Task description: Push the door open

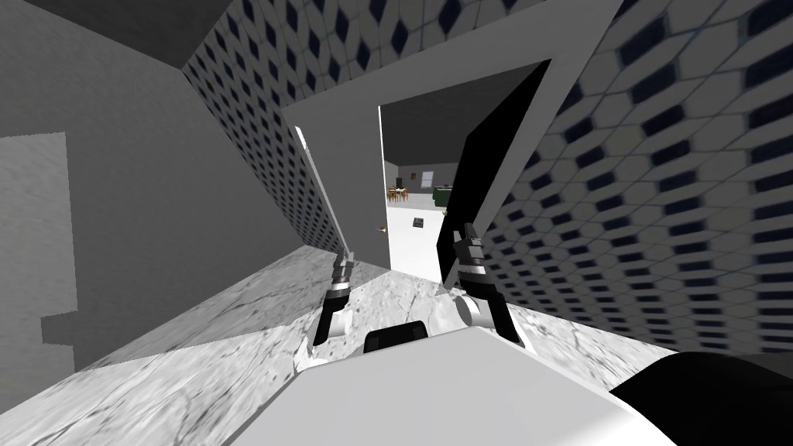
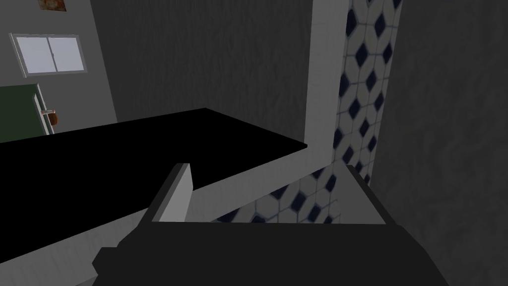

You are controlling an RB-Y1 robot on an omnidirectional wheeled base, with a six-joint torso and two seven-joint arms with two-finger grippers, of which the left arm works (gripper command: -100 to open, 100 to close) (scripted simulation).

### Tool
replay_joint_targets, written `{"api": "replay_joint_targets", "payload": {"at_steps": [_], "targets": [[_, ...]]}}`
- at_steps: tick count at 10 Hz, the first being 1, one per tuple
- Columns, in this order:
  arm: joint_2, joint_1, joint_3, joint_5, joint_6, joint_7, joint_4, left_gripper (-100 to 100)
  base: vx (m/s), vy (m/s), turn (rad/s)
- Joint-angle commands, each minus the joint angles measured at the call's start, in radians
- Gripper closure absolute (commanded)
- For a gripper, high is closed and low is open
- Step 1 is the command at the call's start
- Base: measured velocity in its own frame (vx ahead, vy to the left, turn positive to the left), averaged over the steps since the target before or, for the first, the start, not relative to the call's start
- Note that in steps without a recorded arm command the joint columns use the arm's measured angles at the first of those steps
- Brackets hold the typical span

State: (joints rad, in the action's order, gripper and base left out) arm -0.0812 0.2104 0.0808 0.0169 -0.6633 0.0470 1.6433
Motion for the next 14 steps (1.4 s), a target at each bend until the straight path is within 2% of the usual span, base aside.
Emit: {"api": "replay_joint_targets", "payload": {"at_steps": [1, 4, 5, 14], "targets": [[-0.002, -0.017, 0.008, -0.006, -0.007, 0.005, -0.046, -100, 0.115, 0.029, -0.011], [-0.005, -0.047, 0.024, -0.016, -0.018, 0.014, -0.128, -100, 0.100, 0.024, -0.014], [-0.005, -0.047, 0.024, -0.016, -0.018, 0.014, -0.129, -100, 0.063, 0.020, -0.002], [-0.007, -0.139, 0.070, -0.047, -0.051, 0.040, -0.376, -100, 0.090, 0.030, -0.013]]}}
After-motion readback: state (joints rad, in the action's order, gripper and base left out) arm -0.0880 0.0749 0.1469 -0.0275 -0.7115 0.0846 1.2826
